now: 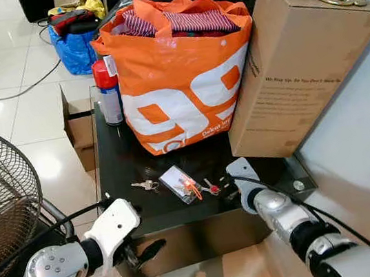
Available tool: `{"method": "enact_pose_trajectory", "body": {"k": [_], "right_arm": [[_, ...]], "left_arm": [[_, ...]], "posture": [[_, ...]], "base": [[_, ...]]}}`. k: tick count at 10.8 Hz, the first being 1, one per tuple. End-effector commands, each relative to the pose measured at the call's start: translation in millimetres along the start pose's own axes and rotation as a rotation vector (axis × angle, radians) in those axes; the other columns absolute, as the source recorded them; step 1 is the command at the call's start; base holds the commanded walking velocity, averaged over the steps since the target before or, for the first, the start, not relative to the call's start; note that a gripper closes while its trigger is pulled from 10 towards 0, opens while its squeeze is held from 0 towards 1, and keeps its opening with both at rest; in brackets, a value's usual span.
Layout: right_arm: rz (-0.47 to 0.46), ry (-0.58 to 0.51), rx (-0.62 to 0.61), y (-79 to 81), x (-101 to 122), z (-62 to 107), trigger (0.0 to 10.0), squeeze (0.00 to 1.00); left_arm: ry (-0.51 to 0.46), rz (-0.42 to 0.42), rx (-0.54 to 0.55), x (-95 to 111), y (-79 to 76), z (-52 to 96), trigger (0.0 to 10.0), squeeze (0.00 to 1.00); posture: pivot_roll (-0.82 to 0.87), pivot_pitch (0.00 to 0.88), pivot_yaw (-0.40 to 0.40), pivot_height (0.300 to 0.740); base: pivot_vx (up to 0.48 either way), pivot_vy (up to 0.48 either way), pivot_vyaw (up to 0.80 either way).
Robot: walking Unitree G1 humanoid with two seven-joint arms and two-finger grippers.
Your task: Hang keys on a hook
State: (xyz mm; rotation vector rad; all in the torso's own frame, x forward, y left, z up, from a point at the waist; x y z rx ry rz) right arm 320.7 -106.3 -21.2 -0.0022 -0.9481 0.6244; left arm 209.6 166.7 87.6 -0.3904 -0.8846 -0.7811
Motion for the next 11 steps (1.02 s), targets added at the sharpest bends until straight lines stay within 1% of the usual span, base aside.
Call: {"method": "enact_pose_trajectory", "body": {"k": [1,2,3,4,7,8,9,10,11], "right_arm": [[0.018,0.014,-0.042,-11.1,-0.3,0.5,10.0,1.0],[0.028,0.033,-0.086,-18.5,-0.7,0.6,10.0,1.0],[0.017,0.047,-0.106,-22.4,-1.0,0.7,10.0,0.78],[0.017,0.06,-0.115,-24.4,-1.1,0.4,10.0,0.0],[0.026,0.083,-0.104,-21.1,-2.2,-0.7,10.0,0.0],[0.006,0.093,-0.098,-19.6,-5.0,-0.5,10.0,0.0],[-0.01,0.089,-0.1,-19.9,-5.5,-0.2,10.0,0.0],[-0.064,0.062,-0.091,-18.7,-2.5,-0.7,10.0,0.0],[-0.084,0.036,-0.084,-17.8,1.6,-1.2,10.0,0.0]], "left_arm": [[0.002,-0.017,-0.011,0.2,-2.9,0.3,10.0,0.0],[0.006,-0.015,-0.011,-0.7,-4.7,1.9,10.0,0.0],[0.01,-0.012,-0.011,-1.8,-5.6,3.5,10.0,0.0],[0.015,-0.009,-0.011,-3.0,-6.4,5.8,10.0,0.0],[0.028,-0.003,-0.013,-4.0,-10.2,14.7,10.0,0.0],[0.041,0.006,-0.014,-5.8,-13.6,22.3,10.0,0.0],[0.045,0.008,-0.016,-6.3,-16.0,25.2,10.0,0.0],[0.051,0.012,-0.018,-7.2,-17.6,27.5,10.0,0.0],[0.056,0.016,-0.02,-8.0,-19.6,29.4,10.0,0.0]], "posture": [[0.14,0.047,-0.14,0.74],[0.15,0.059,-0.143,0.74],[0.15,0.067,-0.144,0.74],[0.15,0.086,-0.146,0.74],[0.17,0.14,-0.144,0.74],[0.18,0.16,-0.141,0.74],[0.18,0.167,-0.139,0.74],[0.18,0.18,-0.135,0.74],[0.18,0.187,-0.134,0.74]], "base": [[0.0,0.0,0.0],[0.0,0.0,0.0],[0.0,0.0,0.0],[0.0,0.0,0.0],[0.0,0.0,0.0],[0.0,0.0,0.0],[0.0,0.0,0.0],[0.0,0.0,0.0],[0.0,0.0,0.0]]}}
Point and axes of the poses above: a point about 5 cm out from each wrist's last joint towards the gripper, its own z axis pointing back from the gripper into the wrist, its own x axis along the axis of the wrist's last joint, y = z × x, the point moved 3 cm from there along -z, pointing out of the wrist towards the gripper, and after that the axes turned 11 degrees about z, right-handed, at the moved point
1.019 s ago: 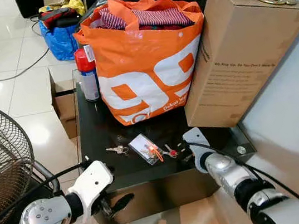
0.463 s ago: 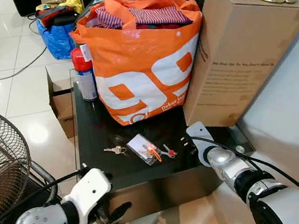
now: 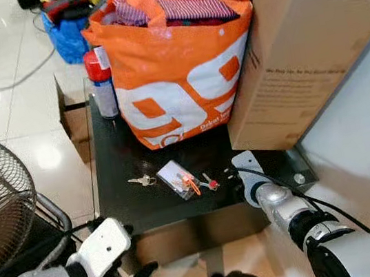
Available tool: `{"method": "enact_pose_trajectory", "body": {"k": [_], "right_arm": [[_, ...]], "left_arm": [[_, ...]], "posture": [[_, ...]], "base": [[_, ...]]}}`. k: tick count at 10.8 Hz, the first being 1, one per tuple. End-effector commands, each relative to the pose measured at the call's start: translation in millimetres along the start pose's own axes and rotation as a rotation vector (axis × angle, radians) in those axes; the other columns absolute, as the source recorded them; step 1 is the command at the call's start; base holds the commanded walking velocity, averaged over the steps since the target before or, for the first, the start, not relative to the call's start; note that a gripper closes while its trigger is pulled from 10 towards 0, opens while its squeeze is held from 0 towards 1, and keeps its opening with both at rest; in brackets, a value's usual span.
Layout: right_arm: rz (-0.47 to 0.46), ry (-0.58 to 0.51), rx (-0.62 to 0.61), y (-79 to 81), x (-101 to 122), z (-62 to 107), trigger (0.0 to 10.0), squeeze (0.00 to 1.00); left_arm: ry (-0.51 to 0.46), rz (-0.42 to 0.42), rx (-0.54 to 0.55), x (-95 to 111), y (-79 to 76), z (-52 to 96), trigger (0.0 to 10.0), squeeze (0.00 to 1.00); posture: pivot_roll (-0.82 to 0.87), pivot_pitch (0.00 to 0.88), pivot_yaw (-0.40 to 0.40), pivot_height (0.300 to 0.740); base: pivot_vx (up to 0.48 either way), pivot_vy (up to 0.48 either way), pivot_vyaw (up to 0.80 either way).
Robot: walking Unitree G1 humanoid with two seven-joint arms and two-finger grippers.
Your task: Hang keys on a hook
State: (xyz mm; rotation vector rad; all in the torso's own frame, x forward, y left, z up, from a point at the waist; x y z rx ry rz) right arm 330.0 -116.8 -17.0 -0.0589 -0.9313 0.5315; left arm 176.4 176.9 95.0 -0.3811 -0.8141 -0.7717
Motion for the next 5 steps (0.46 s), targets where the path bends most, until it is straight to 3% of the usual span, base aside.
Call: {"method": "enact_pose_trajectory", "body": {"k": [1,5], "right_arm": [[-0.01,-0.005,-0.036,-7.0,1.1,0.3,10.0,0.0],[0.022,-0.008,-0.03,-7.5,3.0,0.1,10.0,0.0]], "left_arm": [[-0.002,-0.003,-0.012,1.9,-3.9,3.1,10.0,0.0],[0.006,0.014,-0.012,-0.5,-9.2,6.1,10.0,0.0]], "posture": [[0.18,0.194,-0.134,0.74],[0.18,0.196,-0.145,0.74]], "base": [[0.0,0.0,0.0],[0.0,0.0,0.0]]}}
Point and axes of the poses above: a point about 5 cm out from each wrist's last joint towards the gripper, its own z axis pointing back from the gripper into the wrist, its own x axis along the axis of the wrist's last joint, y = z × x, the point moved 3 cm from there along -z, pointing out of the wrist towards the gripper, and after that the axes turned 11 degrees about z, right-handed, at the moved point
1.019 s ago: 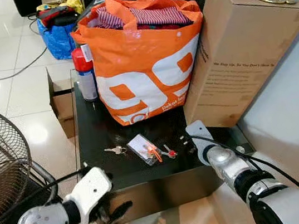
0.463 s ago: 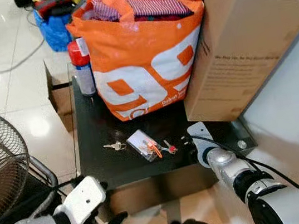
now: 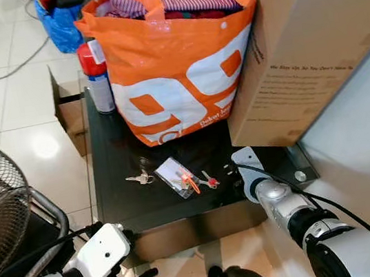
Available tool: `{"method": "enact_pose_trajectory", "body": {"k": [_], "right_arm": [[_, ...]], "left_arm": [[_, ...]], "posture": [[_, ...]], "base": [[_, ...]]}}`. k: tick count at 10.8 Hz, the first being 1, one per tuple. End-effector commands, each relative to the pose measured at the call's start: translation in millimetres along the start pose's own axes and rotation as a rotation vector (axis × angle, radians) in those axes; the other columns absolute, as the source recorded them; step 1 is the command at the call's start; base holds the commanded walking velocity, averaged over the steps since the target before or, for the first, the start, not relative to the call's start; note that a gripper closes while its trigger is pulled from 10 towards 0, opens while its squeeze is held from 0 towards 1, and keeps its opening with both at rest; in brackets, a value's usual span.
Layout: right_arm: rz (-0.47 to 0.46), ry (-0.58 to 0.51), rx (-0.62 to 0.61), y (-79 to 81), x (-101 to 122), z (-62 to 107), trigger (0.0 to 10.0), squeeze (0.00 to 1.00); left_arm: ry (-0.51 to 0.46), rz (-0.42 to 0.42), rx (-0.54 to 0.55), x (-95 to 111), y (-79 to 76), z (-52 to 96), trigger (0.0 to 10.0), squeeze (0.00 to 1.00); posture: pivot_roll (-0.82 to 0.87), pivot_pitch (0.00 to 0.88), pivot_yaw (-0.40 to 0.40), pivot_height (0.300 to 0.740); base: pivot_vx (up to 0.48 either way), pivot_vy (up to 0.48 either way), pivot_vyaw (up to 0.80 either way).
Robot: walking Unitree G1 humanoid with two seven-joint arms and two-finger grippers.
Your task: Hang keys on a hook
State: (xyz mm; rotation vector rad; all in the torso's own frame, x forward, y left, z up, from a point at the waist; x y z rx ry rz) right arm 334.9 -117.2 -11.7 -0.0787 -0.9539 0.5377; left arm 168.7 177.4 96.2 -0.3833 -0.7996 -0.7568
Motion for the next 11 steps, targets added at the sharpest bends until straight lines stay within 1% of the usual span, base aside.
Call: {"method": "enact_pose_trajectory", "body": {"k": [1,11], "right_arm": [[-0.009,-0.008,-0.001,-4.9,-0.1,0.5,10.0,0.0],[-0.009,-0.008,-0.001,-4.9,-0.1,0.5,10.0,0.0]], "left_arm": [[-0.007,0.0,-0.01,2.1,-4.4,1.2,10.0,0.0],[-0.007,0.0,-0.01,2.1,-4.4,1.2,10.0,0.0]], "posture": [[0.18,0.196,-0.145,0.74],[0.18,0.196,-0.145,0.74]], "base": [[0.0,0.0,0.0],[0.0,0.0,0.0]]}}
Point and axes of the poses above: a point about 5 cm out from each wrist's last joint towards the gripper, its own z axis pointing back from the gripper into the wrist, its own x axis along the axis of the wrist's last joint, y = z × x, the point moved 3 cm from there along -z, pointing out of the wrist towards the gripper, and after that the axes turned 11 degrees about z, right-handed, at the moved point
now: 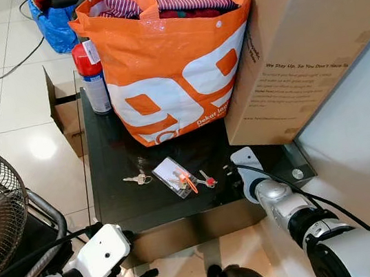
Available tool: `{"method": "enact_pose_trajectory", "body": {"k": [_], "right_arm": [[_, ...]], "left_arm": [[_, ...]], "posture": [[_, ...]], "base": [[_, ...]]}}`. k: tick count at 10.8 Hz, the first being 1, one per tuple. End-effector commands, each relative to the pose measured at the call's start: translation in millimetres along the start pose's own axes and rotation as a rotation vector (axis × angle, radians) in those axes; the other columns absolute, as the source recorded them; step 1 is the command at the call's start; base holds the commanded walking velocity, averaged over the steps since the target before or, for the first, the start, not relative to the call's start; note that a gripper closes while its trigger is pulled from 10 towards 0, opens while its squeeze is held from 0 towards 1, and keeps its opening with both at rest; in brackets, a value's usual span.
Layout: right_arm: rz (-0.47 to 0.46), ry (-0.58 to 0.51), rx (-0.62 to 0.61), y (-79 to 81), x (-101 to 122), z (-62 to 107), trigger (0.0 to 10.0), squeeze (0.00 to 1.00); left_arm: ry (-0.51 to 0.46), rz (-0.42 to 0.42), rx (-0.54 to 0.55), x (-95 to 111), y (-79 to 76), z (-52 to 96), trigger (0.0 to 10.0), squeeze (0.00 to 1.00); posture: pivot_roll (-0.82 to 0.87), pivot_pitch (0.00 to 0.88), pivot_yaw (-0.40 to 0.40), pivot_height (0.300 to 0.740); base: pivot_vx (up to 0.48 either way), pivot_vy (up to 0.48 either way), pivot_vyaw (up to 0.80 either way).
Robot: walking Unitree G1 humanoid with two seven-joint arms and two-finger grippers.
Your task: Hang keys on a hook
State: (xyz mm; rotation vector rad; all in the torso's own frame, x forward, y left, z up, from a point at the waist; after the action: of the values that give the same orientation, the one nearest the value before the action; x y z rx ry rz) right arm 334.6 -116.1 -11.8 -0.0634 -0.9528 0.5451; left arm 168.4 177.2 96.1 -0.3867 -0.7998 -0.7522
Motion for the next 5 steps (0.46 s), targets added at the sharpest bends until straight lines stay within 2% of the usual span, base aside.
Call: {"method": "enact_pose_trajectory", "body": {"k": [1,2,5], "right_arm": [[-0.01,-0.018,-0.007,-7.0,1.2,0.8,10.0,0.0],[-0.079,-0.057,-0.044,-6.0,6.8,0.5,0.0,0.0],[-0.093,-0.053,-0.066,-5.4,7.3,0.2,0.0,0.0]], "left_arm": [[-0.005,-0.003,-0.009,2.3,-4.2,1.2,10.0,0.0],[-0.012,-0.012,-0.016,6.0,-2.8,-2.3,10.0,0.0],[-0.012,-0.013,-0.016,6.5,-3.0,-2.2,10.0,0.0]], "posture": [[0.18,0.195,-0.15,0.74],[0.18,0.188,-0.139,0.74],[0.18,0.19,-0.139,0.74]], "base": [[0.0,0.0,0.0],[0.0,0.0,0.0],[0.0,0.0,0.0]]}}
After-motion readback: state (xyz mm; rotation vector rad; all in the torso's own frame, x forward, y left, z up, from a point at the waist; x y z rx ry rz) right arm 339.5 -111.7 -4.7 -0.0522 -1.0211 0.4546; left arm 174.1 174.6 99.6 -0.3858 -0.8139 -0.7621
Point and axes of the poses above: a point about 5 cm out from each wrist's last joint towards the gripper, its own z axis pointing back from the gripper into the wrist, its own x axis along the axis of the wrist's last joint, y = z × x, the point moved 3 cm from there along -z, pointing out of the wrist towards the gripper, and after that the axes turned 11 degrees about z, right-handed, at the moved point
